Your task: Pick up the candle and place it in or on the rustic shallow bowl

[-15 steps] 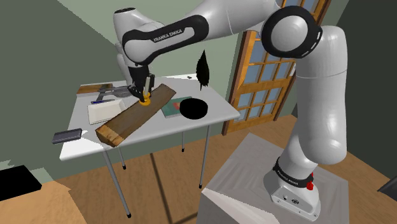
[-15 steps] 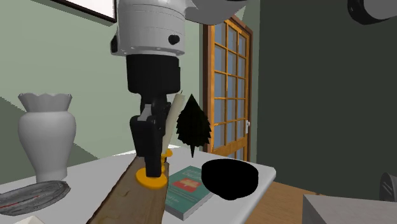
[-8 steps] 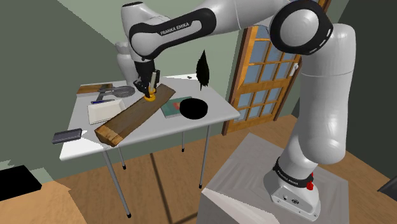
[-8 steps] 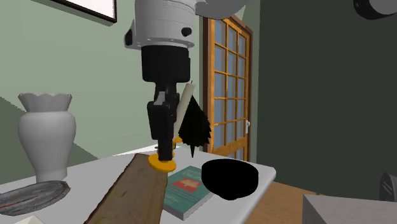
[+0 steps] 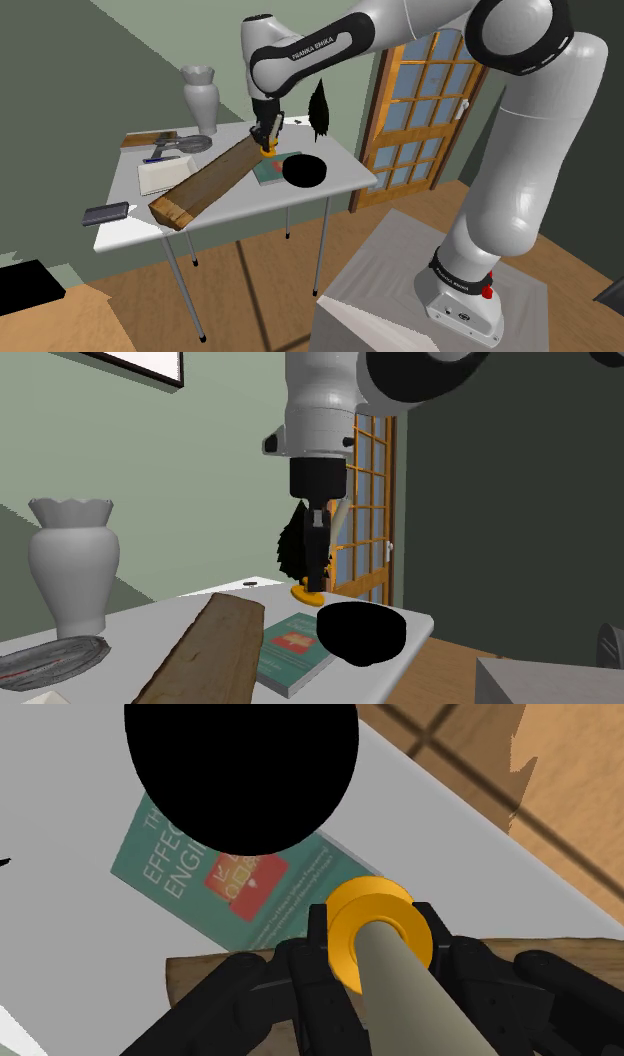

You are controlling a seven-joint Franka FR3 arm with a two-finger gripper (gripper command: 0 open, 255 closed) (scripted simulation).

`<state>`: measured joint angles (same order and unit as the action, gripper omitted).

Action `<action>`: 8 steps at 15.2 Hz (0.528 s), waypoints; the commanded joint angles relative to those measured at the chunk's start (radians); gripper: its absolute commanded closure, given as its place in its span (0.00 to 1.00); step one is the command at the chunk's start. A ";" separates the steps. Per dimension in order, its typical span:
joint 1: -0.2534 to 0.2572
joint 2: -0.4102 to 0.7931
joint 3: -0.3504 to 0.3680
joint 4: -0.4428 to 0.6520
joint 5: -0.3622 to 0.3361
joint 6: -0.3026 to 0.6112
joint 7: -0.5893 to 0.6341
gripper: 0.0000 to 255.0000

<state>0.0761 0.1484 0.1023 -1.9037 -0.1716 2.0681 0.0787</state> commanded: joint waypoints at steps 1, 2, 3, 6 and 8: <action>-0.026 -0.042 -0.017 -0.070 0.006 0.034 -0.041 1.00; -0.037 -0.061 -0.026 -0.100 0.008 0.048 -0.061 1.00; -0.049 -0.079 -0.035 -0.128 0.010 0.062 -0.081 1.00; -0.094 -0.140 -0.074 -0.228 0.014 0.112 -0.161 1.00; -0.094 -0.128 -0.076 -0.242 0.010 0.137 -0.156 1.00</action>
<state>-0.0121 0.0202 0.0318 -2.1336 -0.1608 2.1917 -0.0680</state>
